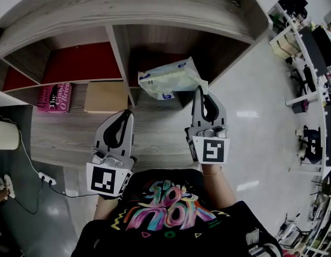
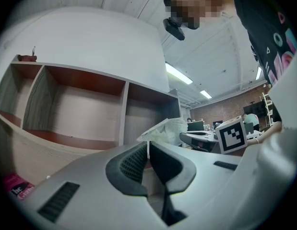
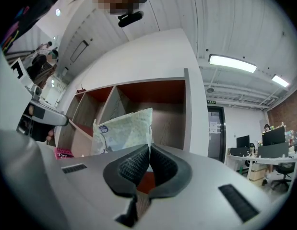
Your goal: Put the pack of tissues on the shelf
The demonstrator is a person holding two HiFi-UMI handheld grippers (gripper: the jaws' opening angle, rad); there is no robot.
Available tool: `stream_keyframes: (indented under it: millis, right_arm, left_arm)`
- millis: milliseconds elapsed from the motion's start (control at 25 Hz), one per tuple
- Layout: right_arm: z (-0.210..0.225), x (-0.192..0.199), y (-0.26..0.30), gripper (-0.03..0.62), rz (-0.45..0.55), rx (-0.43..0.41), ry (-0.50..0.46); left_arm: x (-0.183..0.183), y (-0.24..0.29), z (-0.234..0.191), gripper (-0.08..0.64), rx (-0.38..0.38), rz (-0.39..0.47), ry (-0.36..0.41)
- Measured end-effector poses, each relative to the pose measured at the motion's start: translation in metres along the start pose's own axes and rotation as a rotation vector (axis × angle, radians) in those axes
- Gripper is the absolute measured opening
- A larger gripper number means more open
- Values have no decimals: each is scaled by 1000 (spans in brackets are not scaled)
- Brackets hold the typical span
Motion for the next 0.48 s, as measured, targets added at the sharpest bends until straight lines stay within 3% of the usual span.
stream_keyframes:
  millis: [480]
  right_arm:
    - [-1,22,16,12,-62,45,7]
  left_arm:
    - [6,-15,4,34,-7,-6,-8]
Point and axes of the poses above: the fingertips, and each gripper's own axes: y forward along the fingers, z to its right, x out of its underside, the point moved 9 cm from there along -y, backward along the fingers, and after that the axes turned 8 degrees about -y, right-handed, at the moved point
